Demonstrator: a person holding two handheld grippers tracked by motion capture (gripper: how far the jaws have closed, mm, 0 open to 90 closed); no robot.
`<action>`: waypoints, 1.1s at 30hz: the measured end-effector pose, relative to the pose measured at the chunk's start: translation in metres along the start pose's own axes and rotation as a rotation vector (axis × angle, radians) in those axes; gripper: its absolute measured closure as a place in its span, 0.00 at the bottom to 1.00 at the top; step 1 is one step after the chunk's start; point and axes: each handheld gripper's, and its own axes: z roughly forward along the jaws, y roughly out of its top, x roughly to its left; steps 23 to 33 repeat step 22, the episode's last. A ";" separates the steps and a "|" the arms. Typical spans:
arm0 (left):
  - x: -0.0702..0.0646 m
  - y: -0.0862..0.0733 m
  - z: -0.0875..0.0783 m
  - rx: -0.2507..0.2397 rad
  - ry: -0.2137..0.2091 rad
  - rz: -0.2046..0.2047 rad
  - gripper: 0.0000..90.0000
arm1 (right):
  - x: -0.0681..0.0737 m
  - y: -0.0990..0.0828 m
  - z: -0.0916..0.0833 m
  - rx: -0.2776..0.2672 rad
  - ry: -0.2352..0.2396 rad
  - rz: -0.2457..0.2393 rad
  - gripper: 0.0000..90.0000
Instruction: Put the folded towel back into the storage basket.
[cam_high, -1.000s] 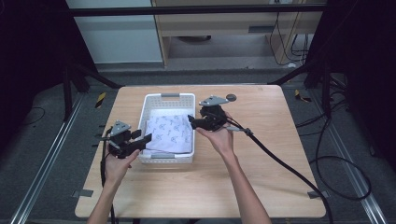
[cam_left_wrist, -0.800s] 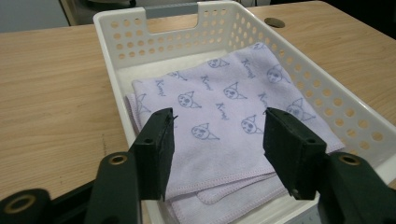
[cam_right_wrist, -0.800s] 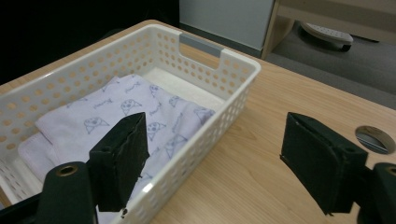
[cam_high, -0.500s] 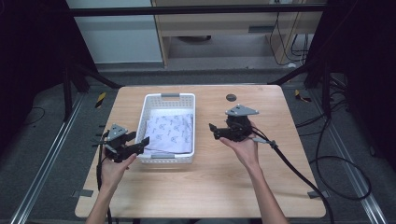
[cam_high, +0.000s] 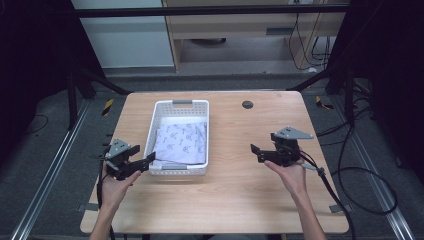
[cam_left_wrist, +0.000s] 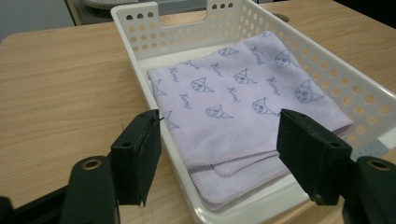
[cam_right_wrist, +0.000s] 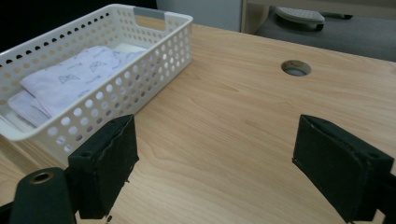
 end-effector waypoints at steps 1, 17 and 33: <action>0.000 -0.002 -0.002 -0.003 0.001 -0.002 0.33 | -0.003 -0.003 -0.003 -0.001 0.001 0.007 0.15; 0.008 -0.032 -0.028 -0.001 0.026 0.006 0.30 | -0.034 -0.058 -0.036 -0.042 -0.067 0.088 0.13; 0.012 -0.040 -0.029 0.013 0.034 0.005 0.29 | -0.039 -0.071 -0.040 -0.032 -0.104 0.096 0.13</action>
